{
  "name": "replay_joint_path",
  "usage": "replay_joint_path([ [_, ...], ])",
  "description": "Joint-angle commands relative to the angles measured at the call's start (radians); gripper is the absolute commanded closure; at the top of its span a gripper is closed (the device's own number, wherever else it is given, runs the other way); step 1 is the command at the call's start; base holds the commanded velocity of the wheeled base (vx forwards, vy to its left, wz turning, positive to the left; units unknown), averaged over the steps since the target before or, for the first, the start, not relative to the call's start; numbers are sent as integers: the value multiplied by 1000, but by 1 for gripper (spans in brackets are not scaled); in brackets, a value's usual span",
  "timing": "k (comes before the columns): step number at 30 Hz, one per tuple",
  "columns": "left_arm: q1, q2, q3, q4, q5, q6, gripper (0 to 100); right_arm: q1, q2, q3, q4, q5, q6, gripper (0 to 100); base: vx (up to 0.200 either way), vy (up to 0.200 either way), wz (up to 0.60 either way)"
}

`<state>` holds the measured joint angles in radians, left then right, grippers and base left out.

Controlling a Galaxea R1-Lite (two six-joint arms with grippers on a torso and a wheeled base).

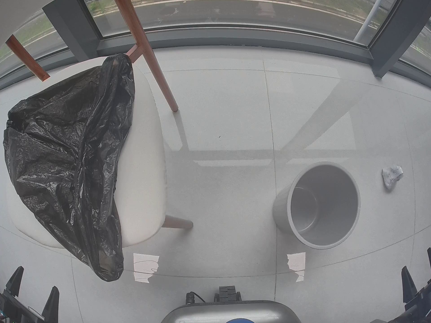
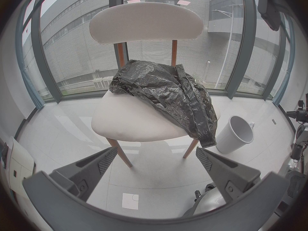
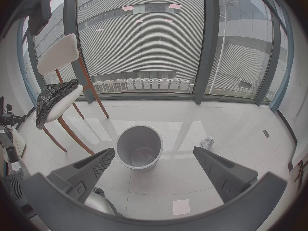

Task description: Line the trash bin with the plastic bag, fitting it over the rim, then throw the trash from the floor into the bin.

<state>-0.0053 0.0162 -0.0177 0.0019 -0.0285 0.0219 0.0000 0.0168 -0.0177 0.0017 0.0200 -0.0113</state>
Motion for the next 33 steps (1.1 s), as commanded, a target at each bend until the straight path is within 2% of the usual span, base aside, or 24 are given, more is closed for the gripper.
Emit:
replay_joint_path([
  [1, 1, -16, 16, 0, -2, 1, 0, 0, -17, 18, 0, 1, -1, 0, 0, 0, 0],
  [4, -2, -16, -25, -31, -22, -11, 0, 0, -17, 18, 0, 0, -1, 0, 0, 0, 0],
  [6, -30, 50, -188, -72, -60, -60, 0, 0, -17, 18, 0, 0, -1, 0, 0, 0, 0],
  [7, -68, 186, -312, -63, -77, -115, 0, 0, -17, 18, 0, 0, -1, 0, 0, 0, 0],
  [9, -117, 370, -456, -51, -80, -200, 0, 0, -17, 18, 0, 1, -1, 0, 0, 0, 0],
  [11, -140, 469, -553, -46, -83, -217, 0, 0, -17, 18, 0, 0, -1, 0, 0, 0, 0],
  [14, -153, 562, -611, -43, -88, -197, 0, -2, -17, 18, 0, 1, 1, 0, 0, 0, 0],
  [15, -157, 725, -679, -51, -88, -186, 0, 0, -17, 18, 0, 1, -1, 0, 0, 0, 0],
  [19, -156, 889, -771, -53, -90, -185, 0, -2, -17, 18, 0, 0, 1, 0, 0, 0, 0],
  [24, -162, 1007, -869, -22, -87, -168, 0, 0, -17, 18, 0, 0, -1, 0, 0, 0, 0],
  [28, -171, 1053, -955, 99, -88, -143, 0, -2, -17, 18, 0, 0, 1, 0, 0, 0, 0],
  [33, -275, 1088, -1029, 130, -88, -143, 0, 0, -17, 18, 0, 0, 1, 0, 0, 0, 0],
])
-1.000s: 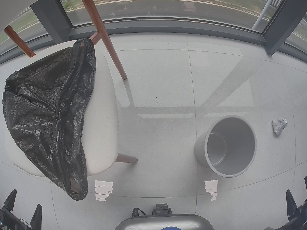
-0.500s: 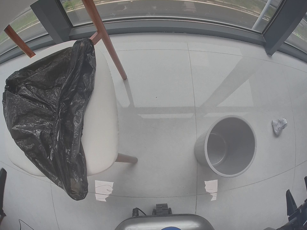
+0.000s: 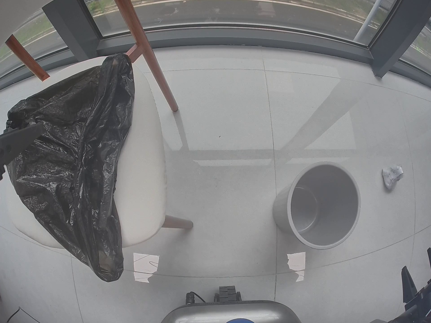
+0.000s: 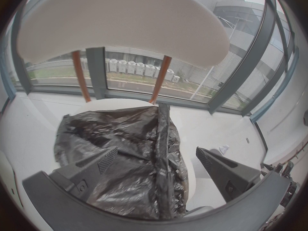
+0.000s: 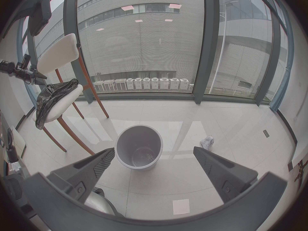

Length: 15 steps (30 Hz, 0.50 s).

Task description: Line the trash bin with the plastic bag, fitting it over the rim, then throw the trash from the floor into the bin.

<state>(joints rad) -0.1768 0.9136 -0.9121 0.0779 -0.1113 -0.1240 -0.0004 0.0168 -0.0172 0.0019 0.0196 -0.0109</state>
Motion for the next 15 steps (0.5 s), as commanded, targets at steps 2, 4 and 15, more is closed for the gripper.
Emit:
replay_joint_path([
  [2, -142, 192, -157, 82, -4, 1, 0, 0, -17, 17, 0, 0, 0, 0, 0, 0, 0],
  [4, -156, 195, -172, 126, 4, 1, 0, 0, -17, 17, 0, 0, 0, 0, 0, 0, 0],
  [15, -194, 212, -149, 155, 119, 116, 0, 0, -17, 17, 0, 0, 0, 0, 0, 0, 0],
])
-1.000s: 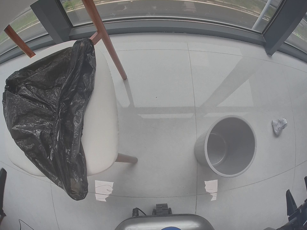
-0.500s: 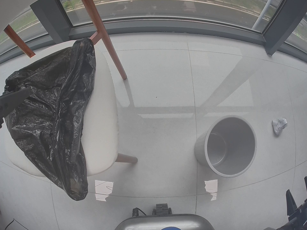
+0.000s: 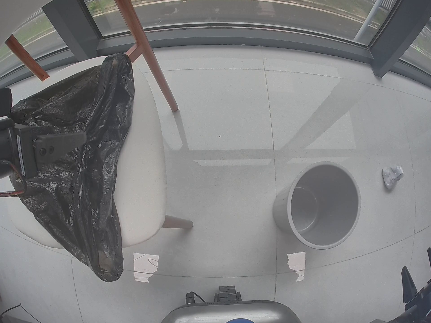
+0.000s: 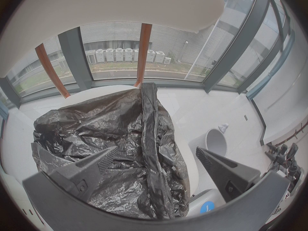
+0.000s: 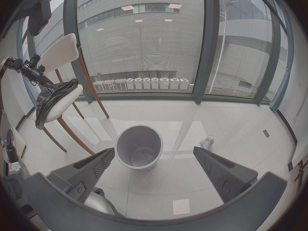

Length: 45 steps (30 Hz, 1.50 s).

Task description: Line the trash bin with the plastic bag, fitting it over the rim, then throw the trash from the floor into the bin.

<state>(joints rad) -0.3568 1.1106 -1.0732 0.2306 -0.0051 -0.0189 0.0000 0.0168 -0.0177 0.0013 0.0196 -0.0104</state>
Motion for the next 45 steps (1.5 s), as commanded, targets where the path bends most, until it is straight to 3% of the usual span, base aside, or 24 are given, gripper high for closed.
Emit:
replay_joint_path([
  [1, -14, 18, 16, 3, 14, 11, 0, 0, -17, 18, 0, 0, 0, 0, 0, 0, 0],
  [8, -50, 40, 21, 6, 17, 13, 0, 0, -17, 18, 0, 0, -2, 0, 0, 0, 0],
  [14, -73, 67, 25, 4, 70, 33, 0, 0, -17, 18, 0, 0, -2, 0, 0, 0, 0],
  [19, -73, 78, 35, 3, 116, 48, 0, 0, -17, 18, 0, 2, -2, 0, 0, 0, 0],
  [39, -71, 110, 33, -4, 168, 50, 0, 0, -17, 18, 0, 2, 0, 0, 0, 0, 0],
  [40, -71, 110, 33, -4, 168, 50, 100, 0, -17, 18, 0, 2, 0, 0, 0, 0, 0],
  [45, -73, 110, 32, -5, 165, 47, 100, 0, -17, 18, 0, 0, -2, 0, 0, 0, 0],
])
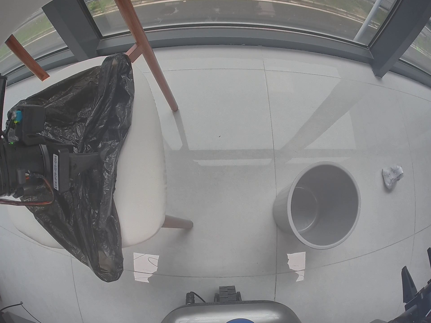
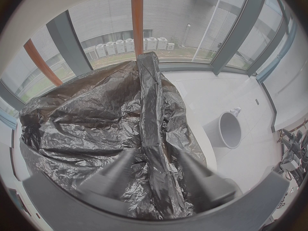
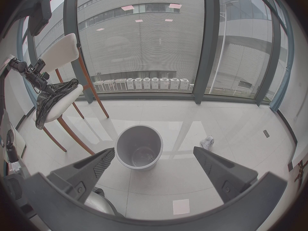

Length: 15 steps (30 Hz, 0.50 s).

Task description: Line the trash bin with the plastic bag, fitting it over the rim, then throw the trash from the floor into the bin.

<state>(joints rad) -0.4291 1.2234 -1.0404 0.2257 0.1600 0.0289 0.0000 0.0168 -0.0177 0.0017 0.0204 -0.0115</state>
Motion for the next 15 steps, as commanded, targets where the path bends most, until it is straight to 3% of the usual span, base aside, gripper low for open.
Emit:
replay_joint_path([
  [1, 1, -1, -3, -2, 0, -1, 100, 0, -17, 18, 0, 1, -1, 0, 0, 0, 0],
  [15, -3, 7, -7, -2, -17, -21, 100, 0, -17, 18, 0, 0, 1, 0, 0, 0, 0],
])
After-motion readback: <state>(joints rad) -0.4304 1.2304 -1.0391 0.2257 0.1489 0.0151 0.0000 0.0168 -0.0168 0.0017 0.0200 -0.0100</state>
